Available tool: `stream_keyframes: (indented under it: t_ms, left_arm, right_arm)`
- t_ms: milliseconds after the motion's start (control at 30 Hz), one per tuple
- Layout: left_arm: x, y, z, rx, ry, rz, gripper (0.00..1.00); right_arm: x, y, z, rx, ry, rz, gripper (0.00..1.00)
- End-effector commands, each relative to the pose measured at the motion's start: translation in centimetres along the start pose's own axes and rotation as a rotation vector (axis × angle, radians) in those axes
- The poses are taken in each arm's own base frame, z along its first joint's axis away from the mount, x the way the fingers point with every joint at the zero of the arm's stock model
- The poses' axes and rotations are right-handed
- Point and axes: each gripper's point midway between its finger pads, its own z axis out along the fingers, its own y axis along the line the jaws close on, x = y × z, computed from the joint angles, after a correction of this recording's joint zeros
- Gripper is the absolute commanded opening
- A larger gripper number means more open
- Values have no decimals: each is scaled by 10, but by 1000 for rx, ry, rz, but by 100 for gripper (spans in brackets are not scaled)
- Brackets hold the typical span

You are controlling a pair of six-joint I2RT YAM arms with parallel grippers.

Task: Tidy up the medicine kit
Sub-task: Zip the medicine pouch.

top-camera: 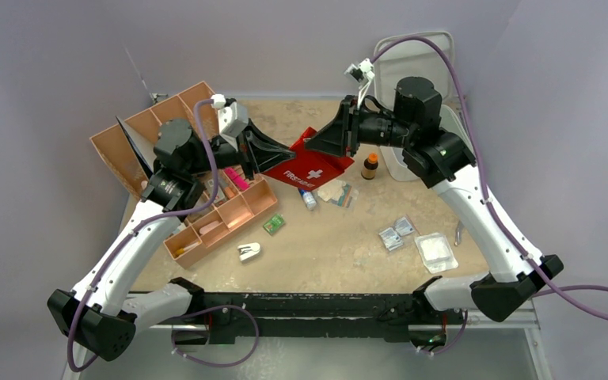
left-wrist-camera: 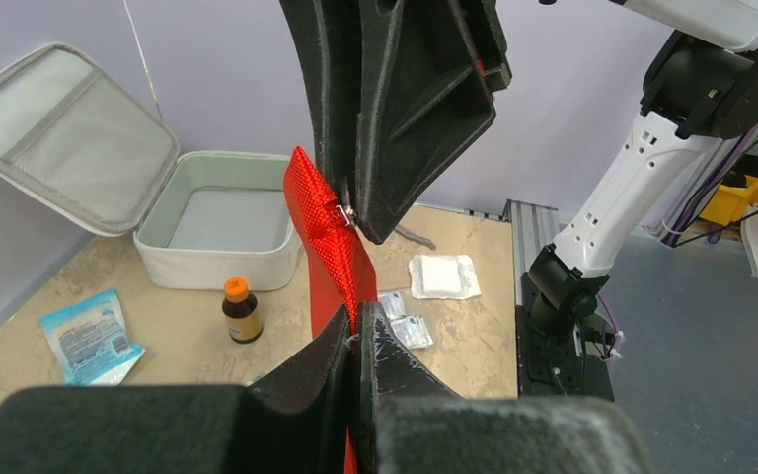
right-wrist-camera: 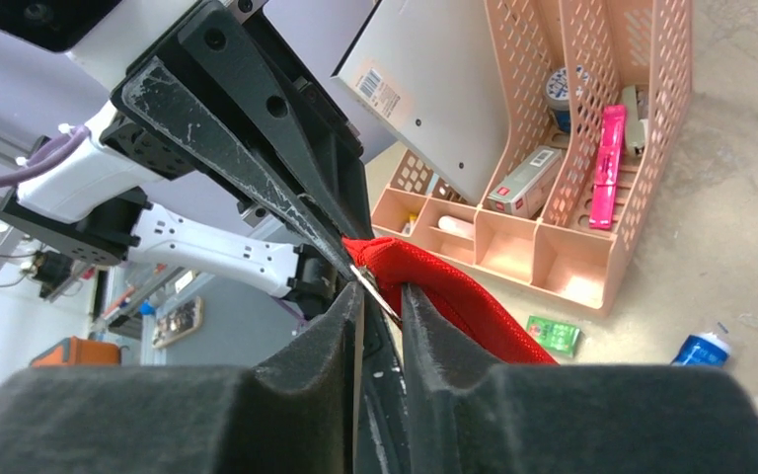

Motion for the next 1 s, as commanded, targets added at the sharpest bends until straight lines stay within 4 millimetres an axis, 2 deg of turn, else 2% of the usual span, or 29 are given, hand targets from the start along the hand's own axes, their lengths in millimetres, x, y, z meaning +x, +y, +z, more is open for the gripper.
stream_keyframes:
  t_ms: [0,33,67,333,433,600,800,967]
  left_arm:
    - [-9,-3,-1,-1,-23,30,0]
    - [-11,-3,-2,-9,-31,28,0]
    - [-13,-2,-2,-20,-39,19,0]
    - [-36,1,-2,-74,-182,-64,0]
    - [-35,5,-3,-94,-195,-79,0]
    - [-19,10,-1,-110,-148,-135,0]
    - [0,12,-4,-145,-96,-223,21]
    - [9,15,-7,-191,-76,-319,33]
  right_arm:
    - [-6,16,-4,-68,-25,-44,12]
    - [-5,16,-3,-69,-26,-44,2]
    - [-3,15,-3,-73,-26,-43,0]
    - [15,-2,8,-73,-22,23,0]
    - [16,-6,10,-60,-35,26,0]
    - [9,-10,7,-28,-78,-23,0]
    - [19,-30,10,29,-66,-78,0]
    - [30,-42,15,34,-54,-100,0]
